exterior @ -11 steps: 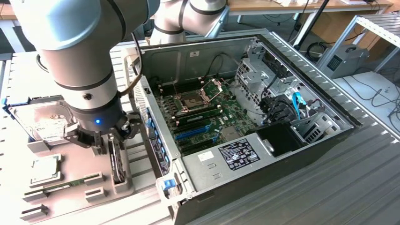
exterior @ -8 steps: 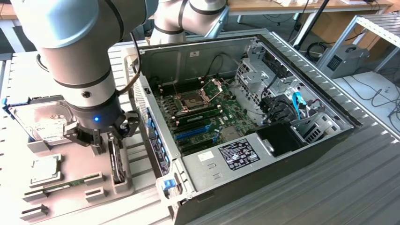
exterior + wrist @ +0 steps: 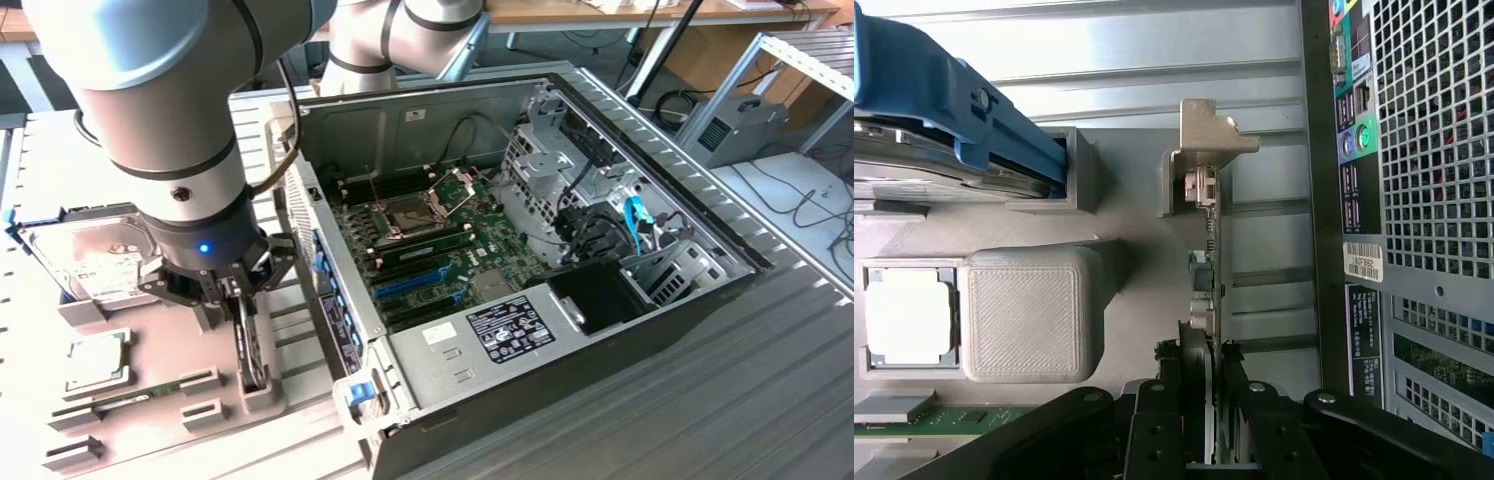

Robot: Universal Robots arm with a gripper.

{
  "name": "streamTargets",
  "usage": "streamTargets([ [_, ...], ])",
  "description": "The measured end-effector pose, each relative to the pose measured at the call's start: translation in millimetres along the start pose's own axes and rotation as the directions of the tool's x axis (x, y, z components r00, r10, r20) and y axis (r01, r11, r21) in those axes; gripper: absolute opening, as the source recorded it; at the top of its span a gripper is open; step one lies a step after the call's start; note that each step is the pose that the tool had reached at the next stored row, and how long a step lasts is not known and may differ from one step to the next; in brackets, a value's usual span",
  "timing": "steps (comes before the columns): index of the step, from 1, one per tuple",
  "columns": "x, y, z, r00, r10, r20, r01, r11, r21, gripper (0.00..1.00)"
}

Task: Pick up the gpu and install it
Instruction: 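Pick up the gpu and move the gpu toward the slot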

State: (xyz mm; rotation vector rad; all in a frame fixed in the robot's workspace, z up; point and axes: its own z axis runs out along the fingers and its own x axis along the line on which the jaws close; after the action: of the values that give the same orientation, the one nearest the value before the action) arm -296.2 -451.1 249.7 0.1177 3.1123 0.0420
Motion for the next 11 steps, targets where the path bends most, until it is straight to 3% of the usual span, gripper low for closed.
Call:
streamTargets([
  [11, -0.1, 0.1, -2.8, 1.0, 0.0, 0.0001, 0.0, 1.0, 0.0, 0.26],
])
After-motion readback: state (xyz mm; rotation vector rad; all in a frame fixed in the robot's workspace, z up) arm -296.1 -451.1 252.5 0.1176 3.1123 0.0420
